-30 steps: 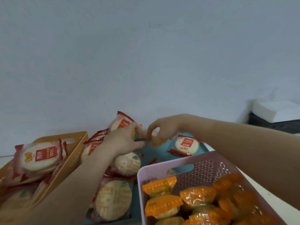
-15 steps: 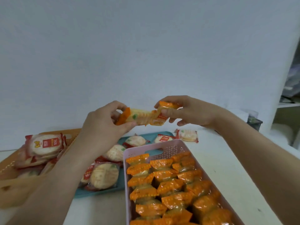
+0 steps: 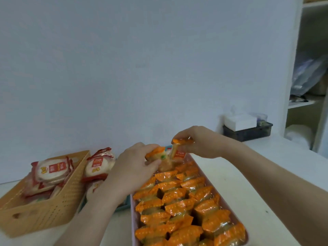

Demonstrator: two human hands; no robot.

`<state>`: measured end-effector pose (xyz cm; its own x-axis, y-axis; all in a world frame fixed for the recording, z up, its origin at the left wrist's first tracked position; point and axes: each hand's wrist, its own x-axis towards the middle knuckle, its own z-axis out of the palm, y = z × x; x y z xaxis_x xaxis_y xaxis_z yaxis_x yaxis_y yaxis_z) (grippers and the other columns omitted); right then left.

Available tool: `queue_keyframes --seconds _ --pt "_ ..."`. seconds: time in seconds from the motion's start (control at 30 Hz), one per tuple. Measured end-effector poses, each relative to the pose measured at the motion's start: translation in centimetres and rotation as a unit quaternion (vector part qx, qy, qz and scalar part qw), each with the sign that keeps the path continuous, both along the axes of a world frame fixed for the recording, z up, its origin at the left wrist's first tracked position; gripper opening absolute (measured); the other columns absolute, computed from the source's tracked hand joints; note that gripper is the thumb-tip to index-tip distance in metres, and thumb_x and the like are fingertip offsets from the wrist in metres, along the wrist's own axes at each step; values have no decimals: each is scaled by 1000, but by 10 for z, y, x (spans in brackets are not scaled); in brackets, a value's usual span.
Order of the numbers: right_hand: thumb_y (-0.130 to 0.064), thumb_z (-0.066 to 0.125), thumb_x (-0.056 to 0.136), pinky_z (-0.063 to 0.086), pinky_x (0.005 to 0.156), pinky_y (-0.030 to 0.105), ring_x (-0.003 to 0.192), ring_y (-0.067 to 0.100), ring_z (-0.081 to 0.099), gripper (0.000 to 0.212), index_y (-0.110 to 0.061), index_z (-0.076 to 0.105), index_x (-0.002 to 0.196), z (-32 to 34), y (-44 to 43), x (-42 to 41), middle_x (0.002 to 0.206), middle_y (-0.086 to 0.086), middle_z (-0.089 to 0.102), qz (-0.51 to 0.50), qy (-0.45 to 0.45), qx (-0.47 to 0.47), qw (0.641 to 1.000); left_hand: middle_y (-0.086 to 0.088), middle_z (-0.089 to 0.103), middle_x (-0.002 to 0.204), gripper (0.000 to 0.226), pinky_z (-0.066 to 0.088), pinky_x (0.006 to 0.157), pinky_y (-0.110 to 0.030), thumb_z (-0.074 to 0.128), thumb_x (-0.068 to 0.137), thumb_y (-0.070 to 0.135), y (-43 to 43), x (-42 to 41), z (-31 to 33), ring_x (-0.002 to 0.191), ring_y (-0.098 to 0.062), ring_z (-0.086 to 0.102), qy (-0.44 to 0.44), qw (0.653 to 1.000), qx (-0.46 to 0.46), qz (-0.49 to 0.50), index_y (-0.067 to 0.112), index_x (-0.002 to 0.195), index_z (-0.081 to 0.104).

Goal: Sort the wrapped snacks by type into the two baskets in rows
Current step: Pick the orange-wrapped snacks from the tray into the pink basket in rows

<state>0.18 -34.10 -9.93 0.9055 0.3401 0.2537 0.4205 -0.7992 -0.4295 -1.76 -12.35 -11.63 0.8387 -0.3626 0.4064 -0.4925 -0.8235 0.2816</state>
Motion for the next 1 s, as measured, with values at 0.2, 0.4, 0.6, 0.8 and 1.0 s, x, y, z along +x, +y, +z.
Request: queue_keyframes --seconds 0.2,0.4,0.6,0.8,1.0 --pt "-38 41 94 44 97 43 115 23 50 35 -37 63 121 -16 11 -4 122 -4 60 2 3 -212 977 10 41 102 45 37 83 -25 43 99 39 -3 4 -20 100 -7 39 26 995 97 -4 38 143 41" --pt "-37 30 102 36 105 48 134 24 36 40 -32 46 138 -26 23 -19 143 -2 43 -37 -41 -161 985 12 45 134 42 34 104 -26 38 101 39 -5 -4 -19 122 -5 35 10 998 25 -62 35 143 43" --pt "-54 22 99 18 117 51 149 18 10 63 -20 17 153 -43 31 -37 162 -1 13 -12 57 -218 974 13 -8 162 71 -1 122 -39 14 95 63 0 -17 -28 148 -4 -9 111 959 260 -38 29 155 -2" --pt "-60 15 97 6 119 53 149 11 -3 71 -20 7 155 -45 33 -47 163 -6 2 -52 46 -225 972 8 -10 163 79 -8 119 -38 7 89 69 2 -21 -28 148 -8 -14 114 965 236 -2 26 155 -4" --pt "-60 31 93 26 112 34 145 17 24 69 -22 26 150 -34 21 -68 158 -1 27 -85 28 33 995 14 22 157 67 24 117 -39 30 88 62 19 -52 -25 145 -10 20 160 975 -153 38 36 150 24"
